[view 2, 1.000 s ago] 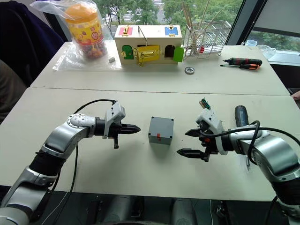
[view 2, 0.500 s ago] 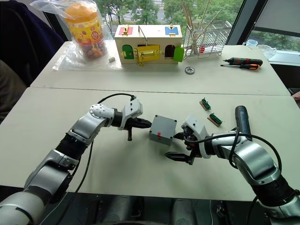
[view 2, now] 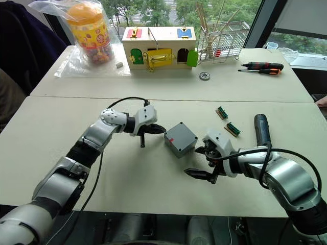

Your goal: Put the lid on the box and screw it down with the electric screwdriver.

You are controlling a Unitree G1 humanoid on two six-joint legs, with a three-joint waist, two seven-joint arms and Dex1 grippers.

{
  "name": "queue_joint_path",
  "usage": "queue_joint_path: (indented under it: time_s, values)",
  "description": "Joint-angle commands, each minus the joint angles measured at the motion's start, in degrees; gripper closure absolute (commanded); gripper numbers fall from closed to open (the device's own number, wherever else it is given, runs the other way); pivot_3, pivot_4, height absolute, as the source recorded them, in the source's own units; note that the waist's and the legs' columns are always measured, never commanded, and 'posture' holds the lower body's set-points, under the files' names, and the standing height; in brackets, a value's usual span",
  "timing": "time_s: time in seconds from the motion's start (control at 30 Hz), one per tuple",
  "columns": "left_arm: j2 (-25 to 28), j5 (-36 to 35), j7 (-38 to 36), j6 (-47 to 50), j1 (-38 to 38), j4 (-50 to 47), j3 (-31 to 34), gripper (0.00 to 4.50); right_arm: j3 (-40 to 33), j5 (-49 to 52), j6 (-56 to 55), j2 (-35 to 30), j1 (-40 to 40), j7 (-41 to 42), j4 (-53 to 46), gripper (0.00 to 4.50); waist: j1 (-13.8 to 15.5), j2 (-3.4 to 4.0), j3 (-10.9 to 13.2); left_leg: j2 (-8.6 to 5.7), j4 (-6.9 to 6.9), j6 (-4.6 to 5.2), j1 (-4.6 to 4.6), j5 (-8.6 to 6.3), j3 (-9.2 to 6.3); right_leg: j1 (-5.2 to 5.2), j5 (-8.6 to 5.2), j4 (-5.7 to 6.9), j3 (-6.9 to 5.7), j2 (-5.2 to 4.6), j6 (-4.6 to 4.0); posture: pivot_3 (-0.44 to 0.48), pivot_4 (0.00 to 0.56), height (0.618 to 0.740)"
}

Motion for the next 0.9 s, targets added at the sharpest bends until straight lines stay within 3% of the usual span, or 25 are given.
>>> queue_joint_path:
  time_s: [0.03,0.17,0.3,0.5,0.9]
  values:
    - [3.28,-2.50,-2.41,5.28,4.50,-11.73,1.24,4.50,1.37,-5.36,-8.73,-2.07,-1.44,2.84,4.45,0.05,-0.21,0.00,0.00,0.00,-0.01,0.00,0.00,0.00,0.00,0.00,0.00,0.00,0.00,0.00,0.00,0.000,0.150,0.705]
    - [4.51,-4.34,-3.11,11.22,9.12,-20.00,0.61,4.50,5.08,-9.59,-16.17,-0.75,-5.00,5.90,11.44,0.05,0.15,-0.01,0.00,0.00,0.07,0.00,0.00,0.00,0.01,0.04,0.00,0.02,0.01,0.00,0.00,0.000,0.150,0.705]
    - [2.17,-4.59,-0.72,13.58,9.82,-21.50,0.51,4.50,6.57,-9.46,-18.30,1.39,-7.00,8.90,13.00,0.05,0.65,-0.01,0.00,0.00,0.17,0.00,-0.01,0.00,-0.05,0.08,0.00,0.05,-0.01,0.00,0.00,0.000,0.150,0.705]
    - [-0.94,-4.58,1.17,13.66,8.88,-18.86,0.58,4.50,7.15,-6.49,-15.39,2.34,-5.64,11.73,8.16,0.05,0.47,-0.01,0.00,0.01,0.23,0.02,-0.02,-0.01,-0.05,0.11,0.00,0.06,-0.02,0.01,0.00,0.000,0.150,0.705]
    - [-2.11,-5.49,0.65,12.54,8.05,-16.46,0.62,4.50,4.32,-7.10,-11.53,3.44,-0.68,7.69,3.31,0.05,0.58,-0.01,0.00,0.01,0.35,0.06,-0.02,-0.04,-0.06,0.13,0.00,0.11,-0.03,0.00,0.00,0.000,0.150,0.705]
